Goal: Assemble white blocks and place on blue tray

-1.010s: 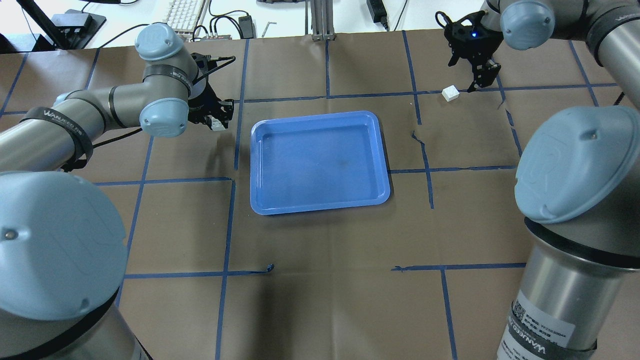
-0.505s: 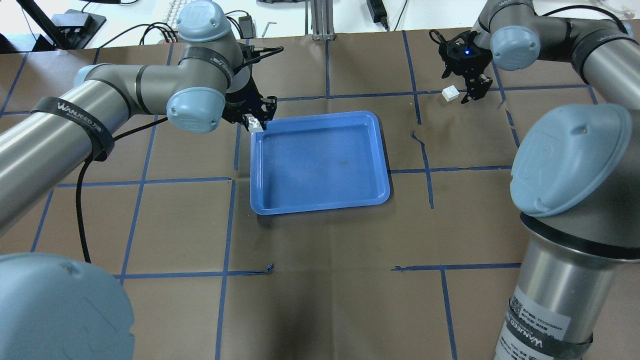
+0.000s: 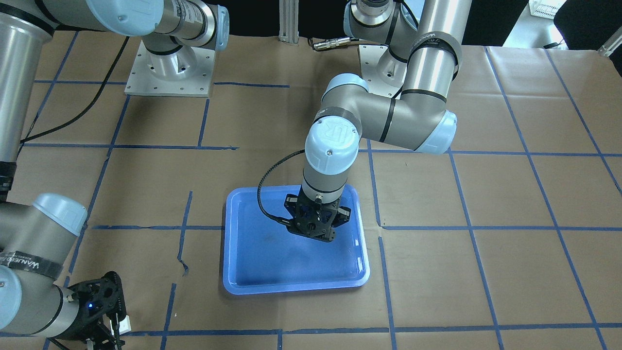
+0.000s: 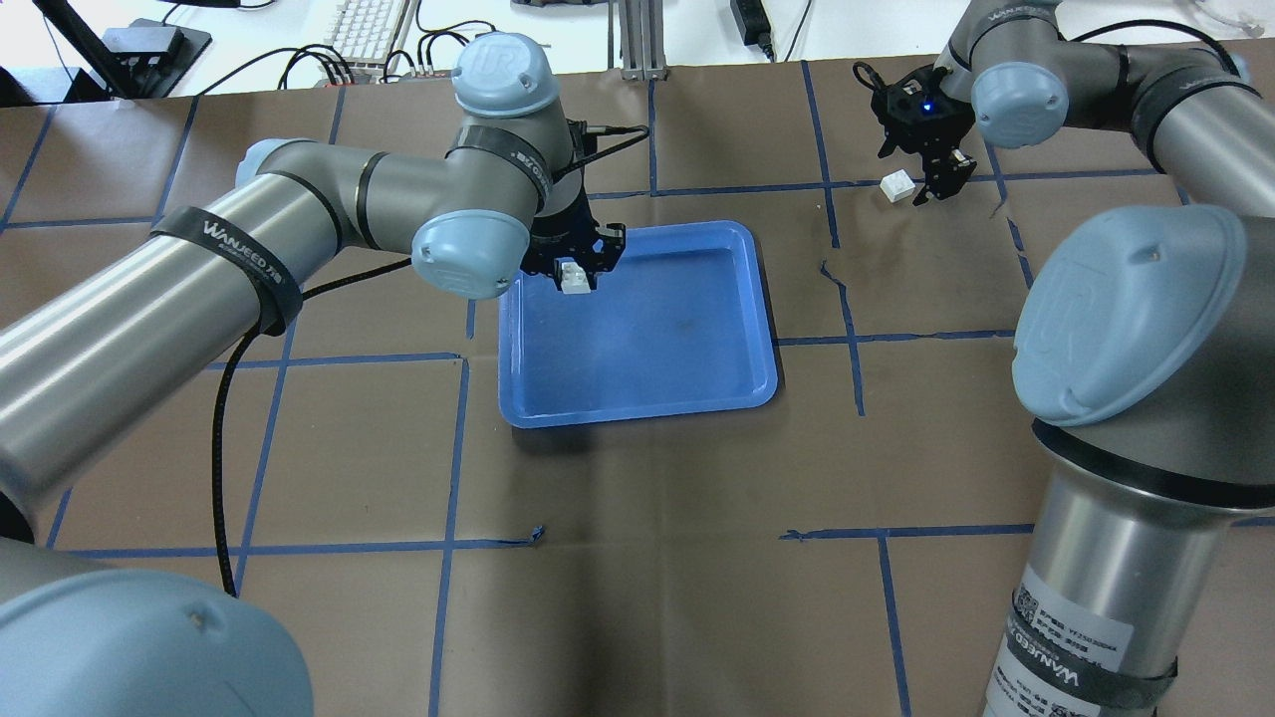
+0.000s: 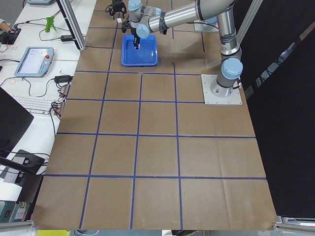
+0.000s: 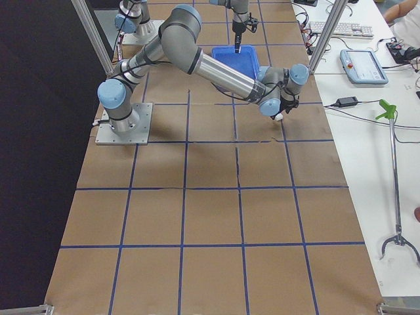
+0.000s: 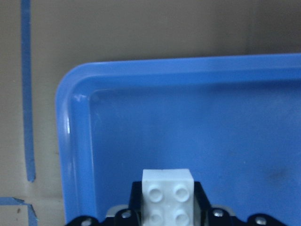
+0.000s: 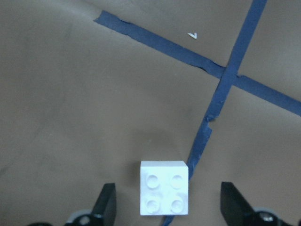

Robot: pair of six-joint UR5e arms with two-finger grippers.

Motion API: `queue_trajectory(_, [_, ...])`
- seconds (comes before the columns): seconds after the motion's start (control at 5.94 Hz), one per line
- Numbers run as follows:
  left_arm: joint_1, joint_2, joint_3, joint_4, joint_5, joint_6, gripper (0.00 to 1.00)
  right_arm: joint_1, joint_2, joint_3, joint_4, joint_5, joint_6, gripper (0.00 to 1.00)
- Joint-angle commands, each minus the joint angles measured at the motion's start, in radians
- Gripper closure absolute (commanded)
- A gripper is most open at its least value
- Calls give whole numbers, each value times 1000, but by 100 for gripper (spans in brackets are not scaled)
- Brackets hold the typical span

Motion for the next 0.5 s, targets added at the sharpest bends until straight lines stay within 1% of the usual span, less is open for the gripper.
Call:
queue_trajectory(0.0, [-17, -1, -35, 7, 28, 454, 89, 1, 2, 4, -1, 4, -2, 40])
queue_trajectory(0.17, [-18, -13, -35, 42, 19, 675, 89, 1, 2, 4, -1, 4, -2, 45])
queue_trajectory(0.34, [-18, -27, -37, 68, 12, 912, 88, -1, 0, 3, -1, 4, -3, 57])
